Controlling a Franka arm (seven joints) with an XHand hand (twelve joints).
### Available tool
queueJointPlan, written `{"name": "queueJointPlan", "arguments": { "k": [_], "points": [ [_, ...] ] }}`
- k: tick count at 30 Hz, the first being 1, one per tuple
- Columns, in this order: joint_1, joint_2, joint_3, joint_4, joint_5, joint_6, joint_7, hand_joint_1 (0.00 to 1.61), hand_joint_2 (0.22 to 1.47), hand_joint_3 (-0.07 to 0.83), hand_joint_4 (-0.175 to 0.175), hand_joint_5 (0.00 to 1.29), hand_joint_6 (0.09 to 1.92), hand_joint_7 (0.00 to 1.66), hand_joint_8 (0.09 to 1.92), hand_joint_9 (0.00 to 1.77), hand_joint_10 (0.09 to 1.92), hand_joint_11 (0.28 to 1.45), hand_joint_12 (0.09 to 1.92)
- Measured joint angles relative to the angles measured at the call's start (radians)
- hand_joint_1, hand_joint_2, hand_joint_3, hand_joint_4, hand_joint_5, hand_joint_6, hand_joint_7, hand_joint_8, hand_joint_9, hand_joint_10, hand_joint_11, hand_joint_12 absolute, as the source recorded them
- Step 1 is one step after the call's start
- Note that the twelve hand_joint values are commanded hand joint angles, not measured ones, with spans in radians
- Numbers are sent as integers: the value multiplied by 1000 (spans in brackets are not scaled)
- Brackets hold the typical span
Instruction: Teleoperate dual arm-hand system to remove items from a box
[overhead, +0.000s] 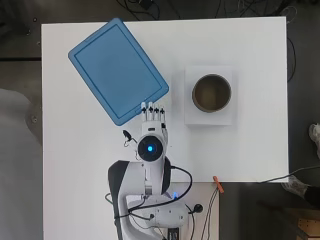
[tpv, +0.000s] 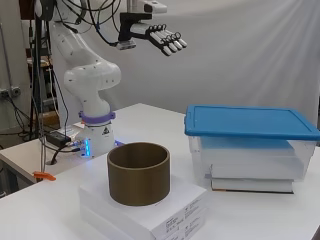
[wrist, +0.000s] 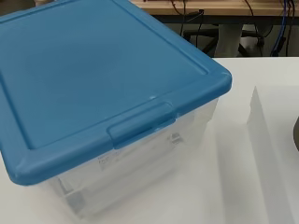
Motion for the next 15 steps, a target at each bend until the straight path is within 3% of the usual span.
{"name": "queueJointPlan", "arguments": {
  "k": [8,15],
  "points": [
    [-18,-411,-15,-234,-30,-9,12,237,872,0,3,189,87,239,87,307,87,415,87],
    [-15,-240,-12,-311,-79,116,-18,293,864,-3,-13,157,87,243,87,319,87,415,87]
  ]
}}
